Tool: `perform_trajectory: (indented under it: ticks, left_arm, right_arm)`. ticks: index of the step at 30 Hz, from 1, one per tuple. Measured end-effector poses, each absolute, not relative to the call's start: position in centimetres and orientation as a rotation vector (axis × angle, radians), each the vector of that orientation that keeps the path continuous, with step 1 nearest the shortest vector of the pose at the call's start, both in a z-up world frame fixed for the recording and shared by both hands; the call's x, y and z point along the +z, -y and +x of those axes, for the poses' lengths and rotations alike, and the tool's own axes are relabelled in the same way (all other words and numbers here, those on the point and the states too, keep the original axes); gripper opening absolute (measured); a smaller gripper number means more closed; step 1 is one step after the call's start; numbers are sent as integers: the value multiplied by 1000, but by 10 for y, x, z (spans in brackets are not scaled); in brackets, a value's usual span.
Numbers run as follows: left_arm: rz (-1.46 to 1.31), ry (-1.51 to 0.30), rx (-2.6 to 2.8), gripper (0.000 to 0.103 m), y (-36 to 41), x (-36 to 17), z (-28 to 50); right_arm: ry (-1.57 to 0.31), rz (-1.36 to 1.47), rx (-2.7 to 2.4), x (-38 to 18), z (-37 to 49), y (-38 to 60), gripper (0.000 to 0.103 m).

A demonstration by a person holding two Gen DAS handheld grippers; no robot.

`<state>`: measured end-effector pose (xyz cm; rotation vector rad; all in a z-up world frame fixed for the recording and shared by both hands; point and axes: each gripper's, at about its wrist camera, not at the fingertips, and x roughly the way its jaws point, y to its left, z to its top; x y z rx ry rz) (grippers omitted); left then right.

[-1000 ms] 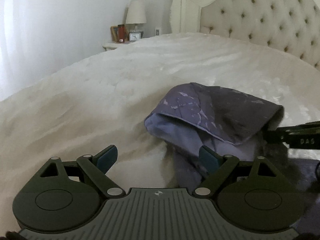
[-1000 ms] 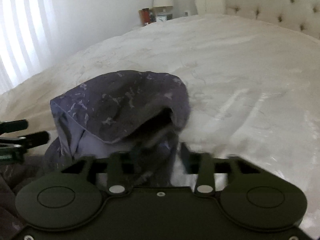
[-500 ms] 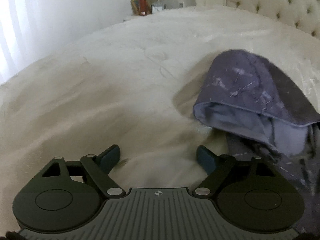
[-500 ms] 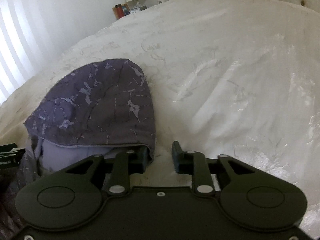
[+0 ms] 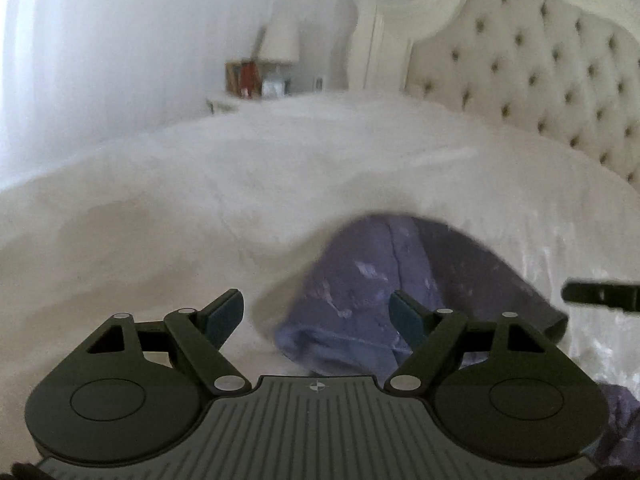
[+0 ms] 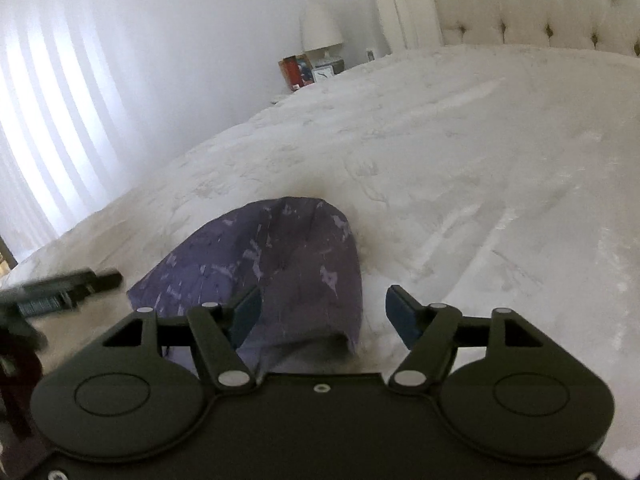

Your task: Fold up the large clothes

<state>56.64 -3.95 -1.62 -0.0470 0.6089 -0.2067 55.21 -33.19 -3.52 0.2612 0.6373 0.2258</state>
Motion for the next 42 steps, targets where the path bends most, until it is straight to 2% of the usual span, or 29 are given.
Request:
perform_trajectory:
  ticks: [6, 12, 14, 15, 16, 18, 23, 31, 37, 38, 40, 42]
  left_arm:
    - [-120, -814, -190, 81, 32, -69, 592]
    - [-73, -737, -195, 82, 34, -80, 580]
    - [-52, -731, -188, 83, 39, -81, 575]
    - [-47, -730, -187, 83, 41, -80, 575]
    - [-48, -732, -188, 83, 40, -80, 575]
    - [-49, -737, -188, 83, 41, -79, 574]
    - [-3, -774, -173, 80, 49, -66, 578]
    - [-12, -779, -237, 77, 15, -26, 525]
    - [-199, -787, -381, 79, -27, 6, 488]
    - [-240, -780, -390, 80, -34, 12, 482]
    - [-316, -757, -409, 95, -45, 24, 474]
    - [-386, -749, -440, 98, -51, 33, 472]
  right_arm:
    - [-686, 294, 194, -45, 588, 326, 72]
    - [-741, 303, 159, -64, 623, 324, 72]
    - [-756, 299, 154, -71, 628, 321, 60]
    - [-762, 302, 155, -73, 629, 320, 29]
    - [-763, 299, 153, -74, 629, 319, 15]
    - [-719, 247, 151, -67, 620, 313, 12]
    - [-583, 115, 208, -38, 582, 300, 10]
    - [-383, -68, 326, -3, 497, 282, 10]
    - [-318, -155, 427, 3, 430, 259, 10]
    - [-318, -172, 441, 1, 421, 255, 10]
    - [-323, -210, 467, -5, 403, 244, 10]
    - [-344, -233, 490, -14, 387, 234, 10]
